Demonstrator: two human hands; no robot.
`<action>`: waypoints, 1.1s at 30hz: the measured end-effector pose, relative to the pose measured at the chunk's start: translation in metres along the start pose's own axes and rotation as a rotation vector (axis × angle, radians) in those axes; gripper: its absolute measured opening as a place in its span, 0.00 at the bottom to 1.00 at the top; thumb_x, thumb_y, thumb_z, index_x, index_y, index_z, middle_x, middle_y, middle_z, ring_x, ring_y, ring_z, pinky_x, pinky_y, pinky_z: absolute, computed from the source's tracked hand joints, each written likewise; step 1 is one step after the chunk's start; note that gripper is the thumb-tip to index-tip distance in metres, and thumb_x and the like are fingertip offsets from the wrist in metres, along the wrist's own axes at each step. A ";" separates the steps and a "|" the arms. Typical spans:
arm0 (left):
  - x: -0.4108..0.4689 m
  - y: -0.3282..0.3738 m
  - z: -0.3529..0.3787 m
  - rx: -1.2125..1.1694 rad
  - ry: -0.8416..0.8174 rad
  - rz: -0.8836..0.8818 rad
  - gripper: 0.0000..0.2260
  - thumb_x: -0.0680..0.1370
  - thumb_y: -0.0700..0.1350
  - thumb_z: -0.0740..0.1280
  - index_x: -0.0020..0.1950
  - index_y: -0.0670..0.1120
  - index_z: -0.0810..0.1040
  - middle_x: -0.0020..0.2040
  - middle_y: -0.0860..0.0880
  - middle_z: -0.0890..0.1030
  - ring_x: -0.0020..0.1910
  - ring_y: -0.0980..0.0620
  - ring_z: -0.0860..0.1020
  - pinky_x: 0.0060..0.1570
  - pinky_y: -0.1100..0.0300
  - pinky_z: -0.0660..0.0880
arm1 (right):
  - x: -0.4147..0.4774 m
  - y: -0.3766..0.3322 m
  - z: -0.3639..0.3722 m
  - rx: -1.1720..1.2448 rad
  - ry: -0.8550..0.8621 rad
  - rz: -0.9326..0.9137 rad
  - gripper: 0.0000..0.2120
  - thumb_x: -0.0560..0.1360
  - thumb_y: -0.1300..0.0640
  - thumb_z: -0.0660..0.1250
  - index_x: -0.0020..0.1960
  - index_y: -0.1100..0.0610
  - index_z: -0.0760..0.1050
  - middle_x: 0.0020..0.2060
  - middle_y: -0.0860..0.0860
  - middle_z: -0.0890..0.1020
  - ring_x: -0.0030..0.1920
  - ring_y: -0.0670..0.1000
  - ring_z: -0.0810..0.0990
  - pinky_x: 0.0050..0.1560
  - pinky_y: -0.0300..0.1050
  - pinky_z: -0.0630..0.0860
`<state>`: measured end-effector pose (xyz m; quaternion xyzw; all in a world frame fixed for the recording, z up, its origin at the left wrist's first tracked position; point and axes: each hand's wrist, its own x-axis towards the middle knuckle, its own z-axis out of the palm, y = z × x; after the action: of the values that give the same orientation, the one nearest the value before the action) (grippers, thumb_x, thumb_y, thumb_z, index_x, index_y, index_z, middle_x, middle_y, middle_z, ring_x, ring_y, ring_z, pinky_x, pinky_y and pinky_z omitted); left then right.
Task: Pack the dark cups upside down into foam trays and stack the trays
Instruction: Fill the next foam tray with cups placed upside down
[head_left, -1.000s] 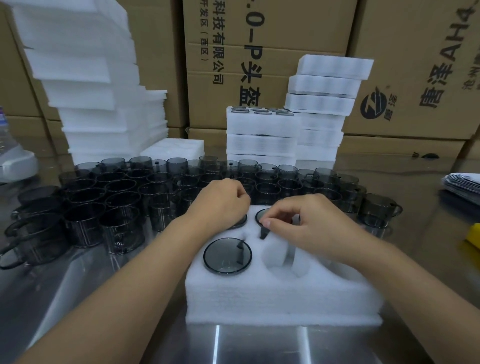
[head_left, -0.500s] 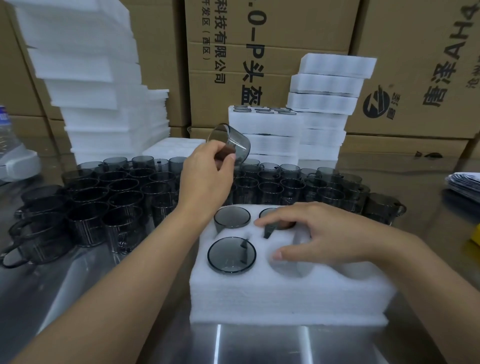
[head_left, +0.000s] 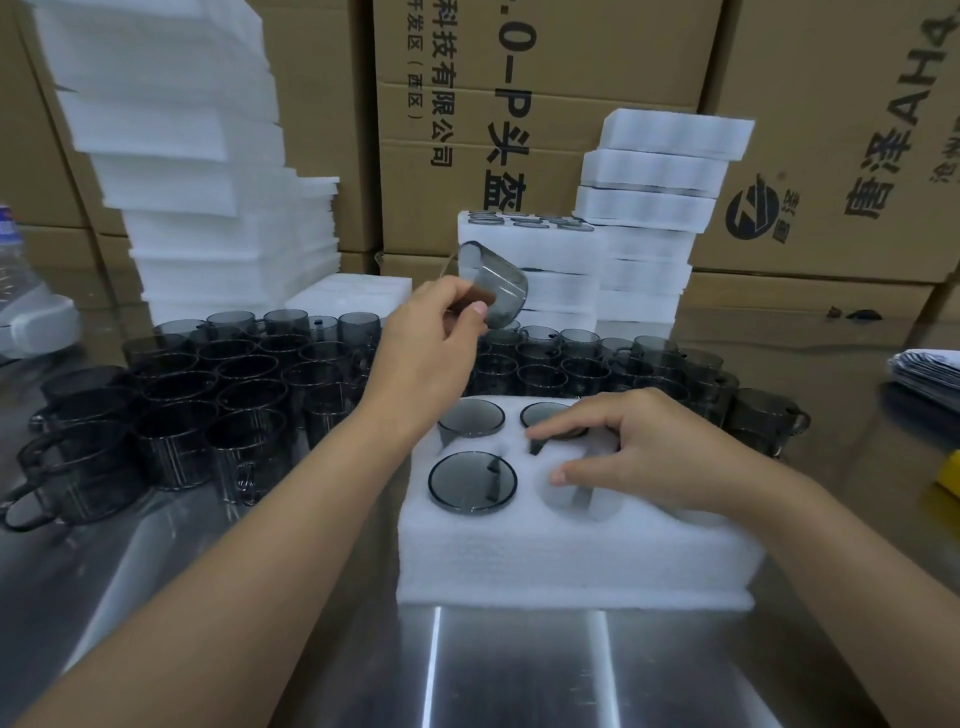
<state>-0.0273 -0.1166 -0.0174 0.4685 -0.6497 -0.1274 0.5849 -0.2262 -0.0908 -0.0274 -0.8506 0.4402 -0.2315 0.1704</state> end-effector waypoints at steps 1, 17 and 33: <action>-0.002 0.001 0.002 0.001 -0.037 0.029 0.06 0.81 0.41 0.62 0.50 0.51 0.77 0.50 0.49 0.81 0.48 0.56 0.80 0.46 0.68 0.74 | 0.000 0.000 0.001 0.010 0.009 -0.004 0.16 0.68 0.54 0.77 0.51 0.37 0.81 0.48 0.30 0.79 0.50 0.28 0.74 0.48 0.21 0.65; -0.022 0.006 0.016 0.359 -0.338 0.442 0.08 0.80 0.44 0.63 0.57 0.46 0.78 0.51 0.57 0.71 0.41 0.53 0.73 0.44 0.51 0.74 | 0.014 0.009 -0.002 0.818 0.402 0.229 0.14 0.73 0.46 0.69 0.52 0.54 0.74 0.47 0.54 0.83 0.43 0.52 0.85 0.45 0.41 0.81; -0.008 0.003 0.011 -0.429 -0.208 -0.288 0.13 0.82 0.45 0.57 0.47 0.51 0.81 0.47 0.52 0.81 0.40 0.56 0.75 0.32 0.65 0.73 | 0.018 0.015 -0.001 0.869 0.385 0.182 0.07 0.66 0.48 0.67 0.41 0.50 0.78 0.33 0.47 0.82 0.31 0.45 0.78 0.41 0.43 0.80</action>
<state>-0.0394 -0.1133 -0.0235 0.4058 -0.5911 -0.3914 0.5767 -0.2277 -0.1137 -0.0297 -0.6005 0.3987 -0.5315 0.4450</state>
